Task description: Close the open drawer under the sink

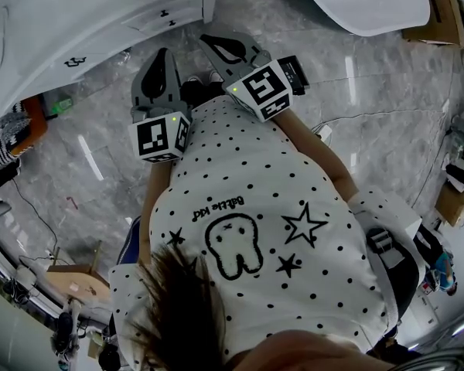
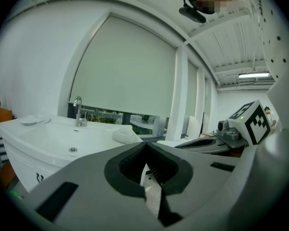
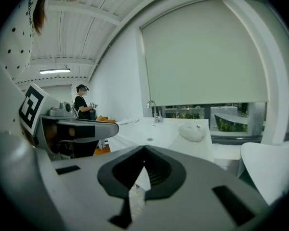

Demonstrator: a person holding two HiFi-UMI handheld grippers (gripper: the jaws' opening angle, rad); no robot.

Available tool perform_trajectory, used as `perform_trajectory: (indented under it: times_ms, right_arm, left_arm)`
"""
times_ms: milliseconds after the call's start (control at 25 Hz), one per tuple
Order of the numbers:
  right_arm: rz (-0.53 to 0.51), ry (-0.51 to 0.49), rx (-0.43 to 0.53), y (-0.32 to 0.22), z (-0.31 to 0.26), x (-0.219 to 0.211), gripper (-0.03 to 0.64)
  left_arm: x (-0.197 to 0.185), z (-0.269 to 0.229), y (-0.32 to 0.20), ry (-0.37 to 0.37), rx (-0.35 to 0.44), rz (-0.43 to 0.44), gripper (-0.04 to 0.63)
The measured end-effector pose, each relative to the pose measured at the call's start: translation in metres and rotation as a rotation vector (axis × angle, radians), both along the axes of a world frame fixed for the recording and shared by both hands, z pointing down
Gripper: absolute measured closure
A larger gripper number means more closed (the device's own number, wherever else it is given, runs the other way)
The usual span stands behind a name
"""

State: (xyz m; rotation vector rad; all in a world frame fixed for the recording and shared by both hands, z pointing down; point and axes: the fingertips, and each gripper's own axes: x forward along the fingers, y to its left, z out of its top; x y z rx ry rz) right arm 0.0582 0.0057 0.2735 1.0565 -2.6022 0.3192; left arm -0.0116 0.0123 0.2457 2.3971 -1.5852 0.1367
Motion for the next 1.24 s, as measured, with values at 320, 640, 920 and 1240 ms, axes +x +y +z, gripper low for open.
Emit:
perform_trajectory:
  times_ms: [320,640,920,1240]
  right_arm:
    - [-0.023,-0.001,0.01,-0.0011,-0.0018,-0.0035,0.603]
    - [-0.033,0.0,0.013,-0.0013,-0.0025,-0.0056,0.603]
    - [-0.039,0.002,0.016,-0.0016,-0.0034,-0.0069,0.603]
    - [-0.048,0.006,0.019,-0.0026,-0.0041,-0.0081,0.603]
  left_arm:
    - [-0.0014,-0.001,0.0001,0.006,0.004,-0.009,0.591]
    - [-0.005,-0.0013,-0.0004,0.008,0.003,-0.025,0.591]
    - [-0.005,-0.0016,-0.0007,0.008,0.0,-0.025,0.591]
    - [-0.0069,-0.0034,-0.0023,0.016,0.002,-0.038,0.591]
